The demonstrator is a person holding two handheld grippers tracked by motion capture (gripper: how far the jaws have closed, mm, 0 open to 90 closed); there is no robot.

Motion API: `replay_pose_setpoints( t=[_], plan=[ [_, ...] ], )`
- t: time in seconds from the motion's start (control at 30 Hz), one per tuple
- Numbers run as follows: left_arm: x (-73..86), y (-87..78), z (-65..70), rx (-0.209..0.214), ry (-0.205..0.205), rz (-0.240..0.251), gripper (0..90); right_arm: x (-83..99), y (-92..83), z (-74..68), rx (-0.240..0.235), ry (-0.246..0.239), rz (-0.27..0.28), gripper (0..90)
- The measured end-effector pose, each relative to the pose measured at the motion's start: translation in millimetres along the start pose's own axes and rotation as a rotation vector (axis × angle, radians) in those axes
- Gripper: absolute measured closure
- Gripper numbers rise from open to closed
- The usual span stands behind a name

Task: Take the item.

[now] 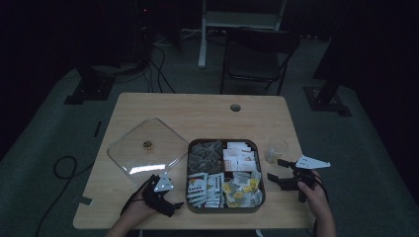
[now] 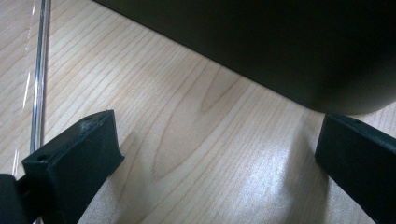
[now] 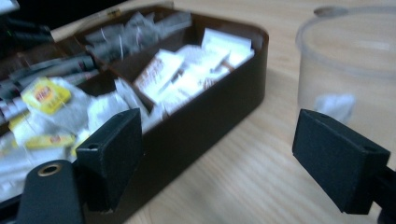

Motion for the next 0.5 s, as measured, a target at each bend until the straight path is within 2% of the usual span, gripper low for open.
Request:
replay_pose_setpoints(
  t=[0.33,0.5],
  plan=[
    [0.0,0.0,0.0,0.000,0.000,0.000,0.4,21.8,-0.5,-2.5,0.011,-0.010,-0.066,15.6],
    [0.0,0.0,0.0,0.000,0.000,0.000,0.4,32.7,1.0,-4.9,0.014,-0.023,-0.118,15.6]
  ],
)
Point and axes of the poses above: each handheld gripper's, and its own axes: y roughly forward along the jaws, x roughly out of its underside, z roughly to its right, the point moved 10 cm from there along y, roughly forward along the jaws, and after that the axes turned 7 degrees about -y, right-handed, at the moved point
